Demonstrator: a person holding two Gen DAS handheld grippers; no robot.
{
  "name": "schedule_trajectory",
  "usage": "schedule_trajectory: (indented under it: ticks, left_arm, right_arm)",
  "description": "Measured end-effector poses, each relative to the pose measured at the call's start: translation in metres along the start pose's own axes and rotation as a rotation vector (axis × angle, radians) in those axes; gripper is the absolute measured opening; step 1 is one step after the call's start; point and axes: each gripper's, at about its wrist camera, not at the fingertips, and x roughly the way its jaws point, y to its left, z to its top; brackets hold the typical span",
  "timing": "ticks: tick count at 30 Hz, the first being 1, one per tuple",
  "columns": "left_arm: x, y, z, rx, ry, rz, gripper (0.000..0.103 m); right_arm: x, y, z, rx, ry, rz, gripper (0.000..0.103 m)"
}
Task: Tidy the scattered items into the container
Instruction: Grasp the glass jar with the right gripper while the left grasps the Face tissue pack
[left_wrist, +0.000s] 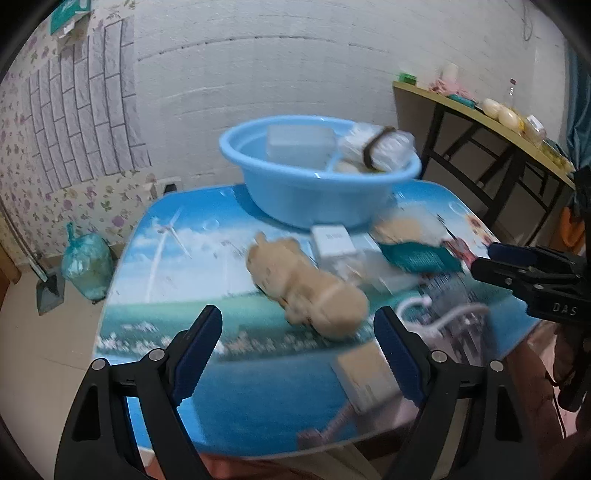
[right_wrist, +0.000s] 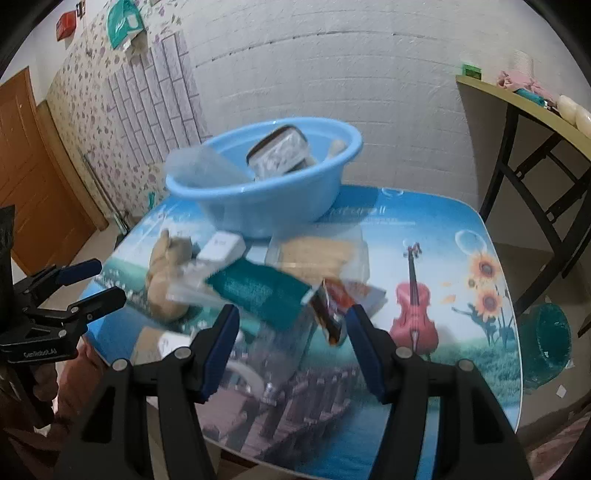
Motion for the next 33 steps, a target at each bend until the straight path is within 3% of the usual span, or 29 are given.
schedule_trajectory:
  ticks: [4, 15, 22, 30, 31, 33]
  left_arm:
    - [0.000, -0.013, -0.017, -0.004, 0.033, -0.048, 0.085]
    - [0.021, -0.060, -0.032, 0.132, 0.145, -0.120, 0.085]
    - [0.039, -0.051, -0.028, 0.048, 0.183, -0.080, 0.085]
    - [0.040, -0.029, -0.030, -0.029, 0.180, -0.047, 0.085]
    - [0.039, -0.025, -0.031, -0.039, 0.178, -0.046, 0.085]
    - [0.038, -0.020, -0.031, -0.051, 0.178, -0.040, 0.085]
  right_arm:
    - [-0.002, 0.000, -0.012, 0.008, 0.014, 0.004, 0.060]
    - [-0.004, 0.009, -0.026, -0.017, 0.028, 0.024, 0.060]
    - [0.000, 0.016, -0.031, -0.036, 0.052, 0.044, 0.060]
    - [0.011, 0.023, -0.037, -0.074, 0.094, 0.010, 0.060]
    - [0.012, 0.021, -0.037, -0.069, 0.095, 0.004, 0.059]
    - [0.010, 0.015, -0.039, -0.050, 0.081, 0.002, 0.047]
